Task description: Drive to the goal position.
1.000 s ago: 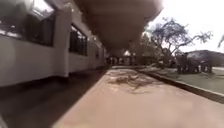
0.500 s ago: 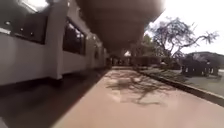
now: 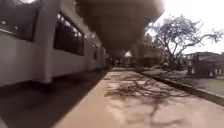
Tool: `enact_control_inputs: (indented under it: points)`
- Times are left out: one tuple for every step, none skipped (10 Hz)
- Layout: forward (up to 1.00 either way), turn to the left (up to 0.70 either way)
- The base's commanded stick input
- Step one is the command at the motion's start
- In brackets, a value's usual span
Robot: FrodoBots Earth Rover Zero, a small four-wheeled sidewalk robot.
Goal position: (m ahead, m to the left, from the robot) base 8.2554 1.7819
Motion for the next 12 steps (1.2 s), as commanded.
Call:
enact_control_inputs:
  points:
    - [1.00, 0.00]
    - [1.00, 0.00]
    - [1.00, 0.00]
    - [1.00, 0.00]
    - [1.00, 0.00]
    - [1.00, 0.00]
    - [1.00, 0.00]
    - [1.00, 0.00]
    - [1.00, 0.00]
    - [1.00, 0.00]
    - [1.00, 0.00]
    - [1.00, 0.00]
